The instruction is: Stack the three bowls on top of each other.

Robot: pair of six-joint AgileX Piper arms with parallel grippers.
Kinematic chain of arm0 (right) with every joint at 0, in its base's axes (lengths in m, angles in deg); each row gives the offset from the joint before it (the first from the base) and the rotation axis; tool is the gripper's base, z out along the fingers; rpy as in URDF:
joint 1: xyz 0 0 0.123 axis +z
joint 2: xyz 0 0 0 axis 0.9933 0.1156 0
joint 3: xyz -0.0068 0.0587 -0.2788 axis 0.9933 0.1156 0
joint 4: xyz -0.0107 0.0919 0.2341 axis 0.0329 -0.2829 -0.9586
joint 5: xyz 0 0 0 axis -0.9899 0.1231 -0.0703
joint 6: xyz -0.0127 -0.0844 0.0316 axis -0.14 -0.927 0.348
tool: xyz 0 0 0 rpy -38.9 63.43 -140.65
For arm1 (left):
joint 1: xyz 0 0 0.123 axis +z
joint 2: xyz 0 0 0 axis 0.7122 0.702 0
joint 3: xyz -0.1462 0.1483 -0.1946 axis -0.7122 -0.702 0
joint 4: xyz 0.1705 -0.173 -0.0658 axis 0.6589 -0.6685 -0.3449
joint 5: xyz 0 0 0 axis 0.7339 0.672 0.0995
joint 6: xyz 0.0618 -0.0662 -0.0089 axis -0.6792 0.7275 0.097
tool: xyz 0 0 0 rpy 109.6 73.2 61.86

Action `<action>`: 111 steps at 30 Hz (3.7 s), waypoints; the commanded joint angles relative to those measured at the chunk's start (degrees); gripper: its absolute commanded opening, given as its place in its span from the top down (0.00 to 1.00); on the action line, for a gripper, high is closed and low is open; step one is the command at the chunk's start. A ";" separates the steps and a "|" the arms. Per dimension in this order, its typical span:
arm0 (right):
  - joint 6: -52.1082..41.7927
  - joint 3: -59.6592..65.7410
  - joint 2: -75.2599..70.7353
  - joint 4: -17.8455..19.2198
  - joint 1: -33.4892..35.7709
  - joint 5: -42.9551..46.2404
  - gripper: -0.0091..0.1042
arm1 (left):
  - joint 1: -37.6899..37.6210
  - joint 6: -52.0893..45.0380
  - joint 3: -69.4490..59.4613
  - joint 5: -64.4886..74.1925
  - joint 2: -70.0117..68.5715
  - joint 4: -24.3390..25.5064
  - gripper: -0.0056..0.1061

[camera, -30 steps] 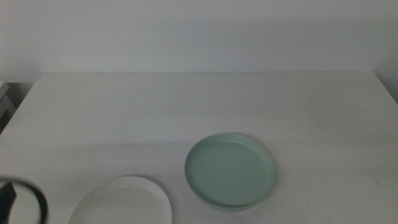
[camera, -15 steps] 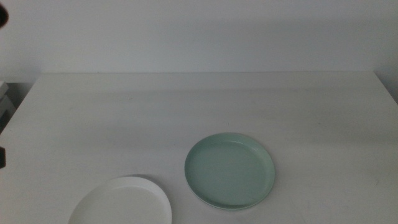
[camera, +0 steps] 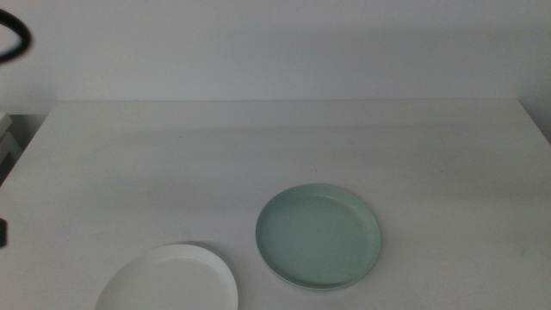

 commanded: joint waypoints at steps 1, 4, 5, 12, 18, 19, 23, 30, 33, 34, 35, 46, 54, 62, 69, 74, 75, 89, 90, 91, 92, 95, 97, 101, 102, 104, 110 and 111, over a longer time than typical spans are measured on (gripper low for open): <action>-0.51 -1.44 0.47 -0.61 0.01 4.20 0.35 | -0.11 -0.01 0.31 0.90 3.43 -0.89 0.15; -0.51 -1.44 0.47 -0.61 0.01 4.20 0.35 | -0.16 -2.60 -1.48 2.69 8.44 -2.37 0.15; -0.51 -1.44 0.47 -0.61 0.01 4.15 0.35 | -0.32 -3.28 -2.11 2.38 9.71 -3.01 0.15; -0.51 -1.44 0.47 -0.61 0.01 4.15 0.35 | -5.75 -3.58 -7.03 -3.54 19.86 -4.42 0.15; -0.51 -1.44 0.47 -0.61 0.01 4.15 0.35 | -11.66 -1.34 -11.61 -15.02 25.67 -2.94 0.15; -0.51 -1.44 0.47 -0.61 0.01 4.15 0.35 | -11.66 -1.33 -12.11 -16.49 26.61 -3.17 0.15; -0.51 -1.44 0.47 -0.61 0.01 4.15 0.35 | -11.66 -1.39 -12.87 -19.75 30.08 -2.66 0.15; -0.51 -1.44 0.47 -0.61 0.01 4.15 0.35 | -11.66 -2.91 -12.87 -23.19 37.64 -4.04 0.15; -0.51 -1.44 0.47 -0.61 0.01 4.15 0.35 | -11.66 -2.91 -12.87 -23.23 40.63 -4.41 0.15; -0.51 -1.44 0.47 -0.61 0.01 4.15 0.35 | -11.66 -2.99 -12.87 -23.23 41.62 -4.47 0.15; -0.51 -1.44 0.47 -0.61 0.01 4.15 0.35 | -11.66 -3.18 -12.87 -23.23 42.38 -4.61 0.15; -0.51 -1.44 0.47 -0.61 0.01 4.15 0.35 | -11.66 -4.83 -12.87 -23.18 46.52 -5.65 0.50; -0.51 -1.44 0.47 -0.61 0.01 4.15 0.35 | -11.66 -3.54 -11.60 -18.61 44.85 -4.42 0.99; -0.51 -1.44 0.47 -0.61 0.01 4.15 0.35 | -11.66 0.54 -2.95 -6.78 33.50 -3.41 0.99; -0.51 -1.44 0.47 -0.61 0.01 4.15 0.35 | -13.42 2.39 7.68 -0.48 31.31 -6.62 0.99; -0.51 -1.44 0.47 -0.61 0.01 4.15 0.35 | -21.68 5.80 14.75 -2.89 37.45 -5.11 0.99; -0.51 -1.44 0.47 -0.61 0.01 4.15 0.35 | -23.10 6.49 16.00 -3.60 38.86 -4.83 0.99; -0.51 -1.44 0.47 -0.61 0.01 4.15 0.35 | -37.00 8.98 35.63 -5.68 62.46 -4.83 0.99; -0.51 -1.44 0.47 -0.61 0.01 4.15 0.35 | -37.39 8.98 36.53 -5.68 63.62 -4.83 0.99; -0.51 -1.44 0.47 -0.61 0.01 4.15 0.35 | -37.73 8.98 37.16 -5.76 64.65 -4.83 0.99; -0.51 -1.44 0.47 -0.61 0.01 4.15 0.35 | -37.86 9.01 37.52 -6.45 65.55 -4.83 0.99; -0.51 -1.44 0.47 -0.61 0.01 4.15 0.35 | -37.93 9.33 37.81 -8.20 67.28 -5.88 0.99; -0.51 -1.44 0.47 -0.61 0.01 4.15 0.35 | -37.93 9.33 37.81 -9.14 67.79 -6.33 0.96; -0.51 -1.44 0.47 -0.61 0.01 4.15 0.35 | -37.93 8.38 37.81 -10.90 68.13 -7.12 0.78; -0.51 -1.44 0.47 -0.61 0.01 4.15 0.35 | -37.93 8.07 37.81 -11.29 68.13 -7.36 0.73; -0.51 -1.44 0.47 -0.61 0.01 4.15 0.35 | -37.93 6.70 37.81 -11.68 68.13 -7.75 0.57; -0.51 -1.44 0.47 -0.61 0.01 4.15 0.35 | -37.17 5.98 37.86 -11.36 64.87 -6.42 0.14; -0.51 -1.44 0.47 -0.61 0.01 4.15 0.35 | -37.17 5.98 37.86 -11.45 63.98 -6.35 0.14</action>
